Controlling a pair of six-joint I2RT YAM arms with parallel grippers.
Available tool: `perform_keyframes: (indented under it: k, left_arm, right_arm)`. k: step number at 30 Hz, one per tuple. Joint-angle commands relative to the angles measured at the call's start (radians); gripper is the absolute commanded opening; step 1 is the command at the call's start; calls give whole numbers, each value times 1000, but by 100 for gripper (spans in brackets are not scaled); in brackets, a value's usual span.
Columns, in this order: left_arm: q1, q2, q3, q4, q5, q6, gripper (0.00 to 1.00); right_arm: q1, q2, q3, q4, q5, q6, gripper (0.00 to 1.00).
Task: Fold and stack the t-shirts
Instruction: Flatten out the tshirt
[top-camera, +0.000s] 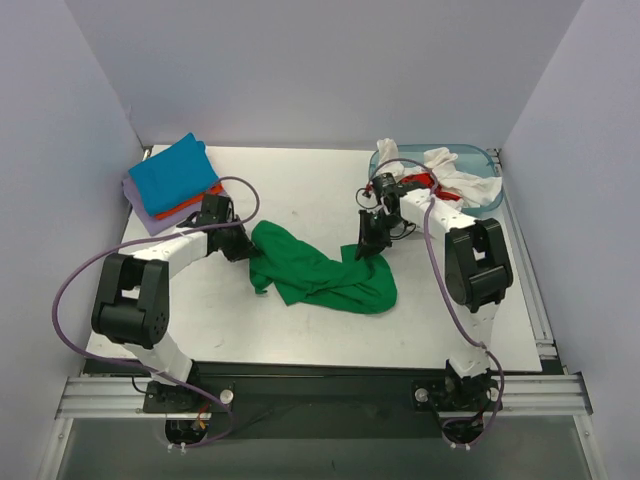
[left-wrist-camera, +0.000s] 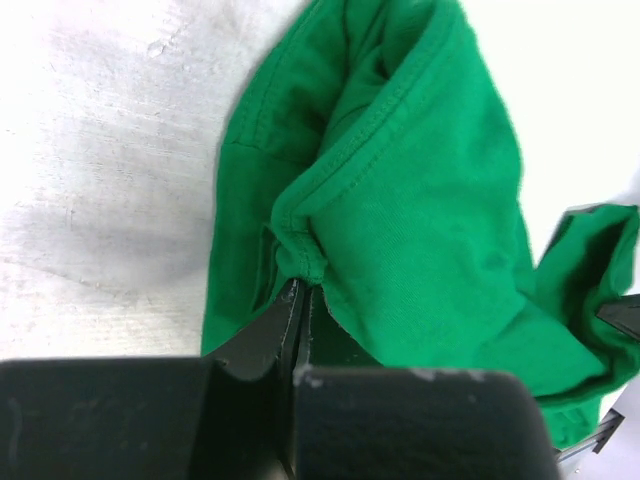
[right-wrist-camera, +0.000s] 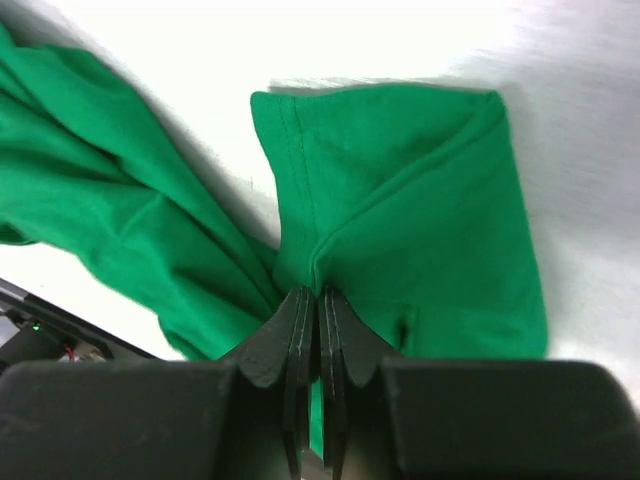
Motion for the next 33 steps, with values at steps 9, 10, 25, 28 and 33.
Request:
perform_keyframes:
  k: [9,10,25,28,33]
  left_arm:
    - [13,-346,108,-136,-11,-27,0]
    - [13,-368,108,-182,-14,-29,0]
    - [20,-716,154,-537,-37,-115,0]
    - [20,-687,110,-470,-14,-115,0]
    - [25,-462,36,-298,-37,-40,8]
  right_arm:
    - [-75,-435,-78,-87,110,42,0]
    - [-73,-487,-95,-104,124,45,0]
    - [-73,-842,-112,-277,290,83,0]
    - [-75,-790,-141,-265,313,71,0]
    - [-73,-646,-202,-170,319,62,0]
